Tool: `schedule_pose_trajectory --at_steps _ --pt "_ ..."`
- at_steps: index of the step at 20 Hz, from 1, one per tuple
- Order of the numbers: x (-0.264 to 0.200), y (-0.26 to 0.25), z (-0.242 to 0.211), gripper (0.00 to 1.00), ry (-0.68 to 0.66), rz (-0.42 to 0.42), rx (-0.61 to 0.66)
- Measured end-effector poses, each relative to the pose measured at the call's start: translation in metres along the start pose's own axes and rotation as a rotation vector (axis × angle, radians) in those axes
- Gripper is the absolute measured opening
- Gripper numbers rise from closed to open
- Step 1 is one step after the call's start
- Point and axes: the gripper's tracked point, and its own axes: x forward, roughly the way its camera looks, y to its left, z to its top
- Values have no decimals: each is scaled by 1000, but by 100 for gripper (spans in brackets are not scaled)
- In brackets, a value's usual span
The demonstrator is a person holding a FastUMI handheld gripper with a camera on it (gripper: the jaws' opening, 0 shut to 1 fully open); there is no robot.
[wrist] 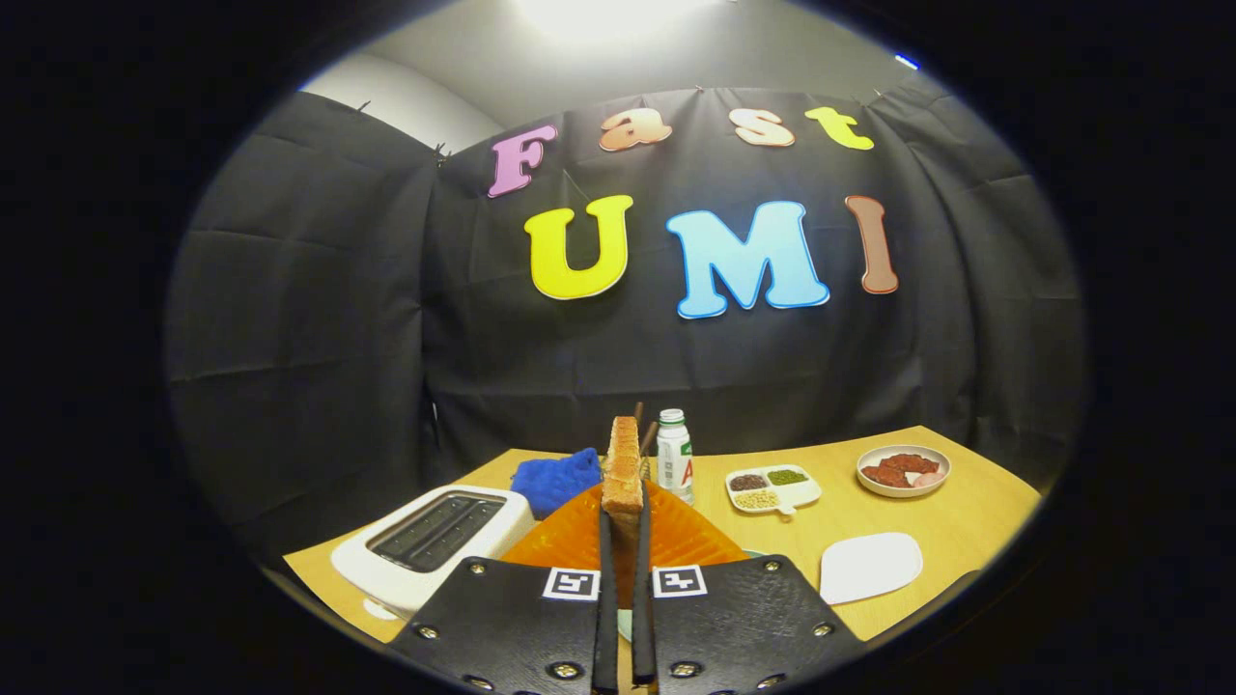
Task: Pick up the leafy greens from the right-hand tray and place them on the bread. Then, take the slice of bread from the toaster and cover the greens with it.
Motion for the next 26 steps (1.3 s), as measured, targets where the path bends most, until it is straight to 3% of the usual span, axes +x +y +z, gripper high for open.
schedule_pose_trajectory --at_steps 13,26 --pt "5 -53 -42 6 41 -8 42" --pt "18 -31 -74 6 79 37 93"
